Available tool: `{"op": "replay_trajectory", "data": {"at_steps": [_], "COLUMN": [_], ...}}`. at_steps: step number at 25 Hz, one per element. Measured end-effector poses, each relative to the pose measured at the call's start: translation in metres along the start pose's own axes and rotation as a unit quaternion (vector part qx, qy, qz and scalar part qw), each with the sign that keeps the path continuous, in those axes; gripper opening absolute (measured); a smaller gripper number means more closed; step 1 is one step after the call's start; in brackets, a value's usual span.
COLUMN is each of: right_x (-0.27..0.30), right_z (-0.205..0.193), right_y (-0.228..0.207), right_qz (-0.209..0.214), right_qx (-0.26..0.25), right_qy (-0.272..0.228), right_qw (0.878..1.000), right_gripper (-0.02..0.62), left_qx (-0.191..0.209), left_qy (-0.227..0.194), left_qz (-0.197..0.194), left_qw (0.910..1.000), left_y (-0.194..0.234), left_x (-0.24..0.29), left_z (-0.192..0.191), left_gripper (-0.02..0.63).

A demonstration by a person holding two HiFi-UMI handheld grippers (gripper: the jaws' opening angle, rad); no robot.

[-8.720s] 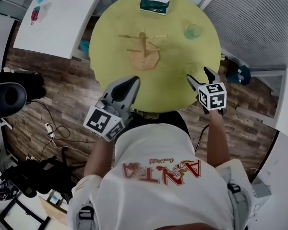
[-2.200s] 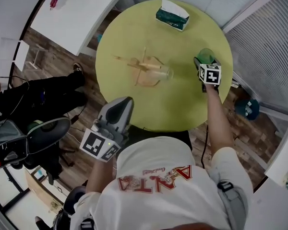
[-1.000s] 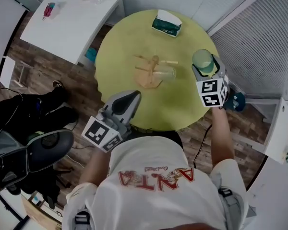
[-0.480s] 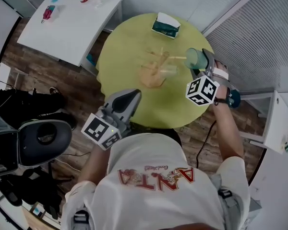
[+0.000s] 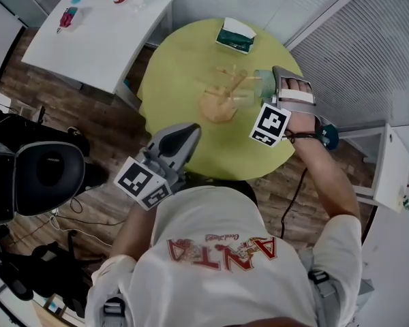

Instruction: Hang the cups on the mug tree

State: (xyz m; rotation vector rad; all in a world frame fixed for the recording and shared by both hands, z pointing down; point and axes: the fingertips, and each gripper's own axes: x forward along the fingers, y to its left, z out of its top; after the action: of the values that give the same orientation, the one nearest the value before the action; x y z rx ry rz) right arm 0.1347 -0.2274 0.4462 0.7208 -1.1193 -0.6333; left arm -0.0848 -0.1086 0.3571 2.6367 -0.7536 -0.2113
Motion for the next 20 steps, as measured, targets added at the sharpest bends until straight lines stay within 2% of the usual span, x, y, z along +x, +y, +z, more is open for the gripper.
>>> {"op": "replay_trajectory", "data": {"at_steps": [9, 14, 20], "right_x": [0.000, -0.001, -0.004], "right_z": [0.011, 0.019, 0.022], "right_y": [0.006, 0.007, 0.007], "right_qz": [0.005, 0.001, 0.003], "right_qx": [-0.054, -0.083, -0.086], "right_qy": [0.055, 0.059, 0.066], "right_qw": [0.997, 0.995, 0.994], "right_gripper": [0.351, 0.353, 0.353], "left_qx": [0.001, 0.002, 0.002], "left_qy": [-0.003, -0.003, -0.003], "left_qz": [-0.011, -0.015, -0.015], "left_qw": [0.9999, 0.9999, 0.9999], "left_y": [0.004, 0.003, 0.002], "left_x": [-0.008, -0.011, -0.015], "left_z": [0.005, 0.004, 0.005], "left_gripper": [0.009, 0.009, 0.009]}}
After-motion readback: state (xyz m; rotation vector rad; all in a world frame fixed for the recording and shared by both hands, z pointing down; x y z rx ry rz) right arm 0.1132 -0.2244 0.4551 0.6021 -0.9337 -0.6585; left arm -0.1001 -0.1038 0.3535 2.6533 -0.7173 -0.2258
